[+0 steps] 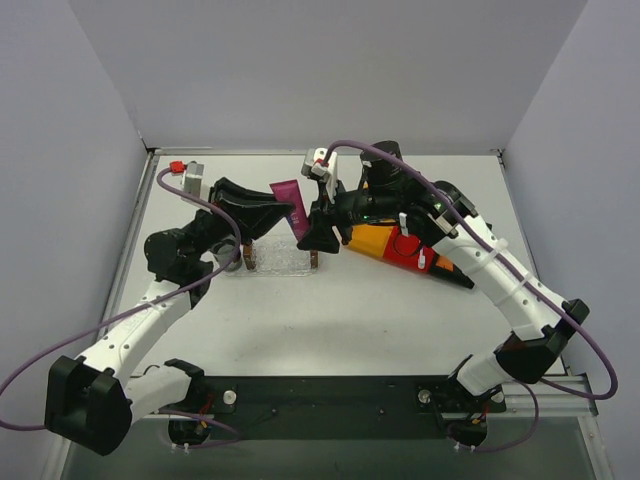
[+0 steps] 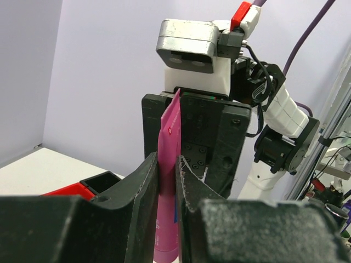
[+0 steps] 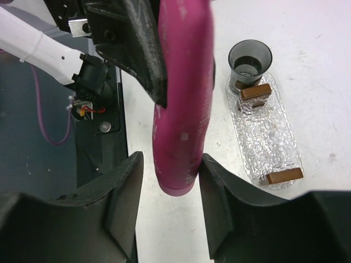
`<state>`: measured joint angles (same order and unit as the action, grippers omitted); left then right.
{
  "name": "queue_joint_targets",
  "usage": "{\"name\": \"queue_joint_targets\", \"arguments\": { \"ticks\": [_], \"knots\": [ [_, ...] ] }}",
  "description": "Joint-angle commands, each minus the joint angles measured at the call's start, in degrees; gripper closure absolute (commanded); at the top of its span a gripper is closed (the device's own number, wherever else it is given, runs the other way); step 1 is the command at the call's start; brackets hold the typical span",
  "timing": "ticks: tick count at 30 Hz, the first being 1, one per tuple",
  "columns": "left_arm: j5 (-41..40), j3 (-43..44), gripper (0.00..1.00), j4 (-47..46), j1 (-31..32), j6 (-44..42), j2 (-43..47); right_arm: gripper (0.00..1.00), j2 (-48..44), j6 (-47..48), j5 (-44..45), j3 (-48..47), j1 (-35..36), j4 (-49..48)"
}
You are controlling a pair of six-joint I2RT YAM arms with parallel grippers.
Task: Prepare toiletry sets of a toothbrush and toothpaste on the tray
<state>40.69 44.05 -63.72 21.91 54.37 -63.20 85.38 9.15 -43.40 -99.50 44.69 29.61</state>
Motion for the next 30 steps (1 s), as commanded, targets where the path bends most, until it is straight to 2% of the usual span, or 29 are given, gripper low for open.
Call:
{"name": "queue_joint_targets", "arguments": {
  "ticks": [1, 9, 13, 16, 19, 23, 30],
  "knots": [
    [-2.8, -0.5, 1.0, -5.1, -0.6, 2.7, 1.9, 0.65, 1.5, -0.3, -0.7, -1.7, 1.0, -2.4],
    [-3.2, -2.4, 1.0, -6.0, -1.1, 4.1, 2.6, 0.75, 2.7, -0.5, 1.1, -3.1, 0.9, -2.3],
    [-3.2, -3.2, 1.0, -6.1, -1.3, 4.4, 3.1, 0.91, 2.9, -0.5, 1.6, -3.1, 0.9, -2.3],
    [-2.5, -3.4, 1.0, -6.2, -1.5, 4.2, 3.4, 1.0, 2.2, -0.3, 3.0, -2.9, 0.8, -1.9],
    [0.0, -3.2, 1.0, -3.8, -2.0, 2.3, 4.0, 1.0, 1.0, 0.6, 3.9, -2.5, 0.1, -1.0],
    [4.8, -1.1, 0.76, 2.4, -2.0, -1.7, 4.1, 1.0, -0.6, 1.9, 5.1, -1.4, -0.1, 1.0],
    [10.4, 4.1, 0.5, 14.1, -2.0, -10.7, 4.2, 1.0, -1.9, 3.5, 5.8, 0.5, 0.0, 3.0]
  ]
}}
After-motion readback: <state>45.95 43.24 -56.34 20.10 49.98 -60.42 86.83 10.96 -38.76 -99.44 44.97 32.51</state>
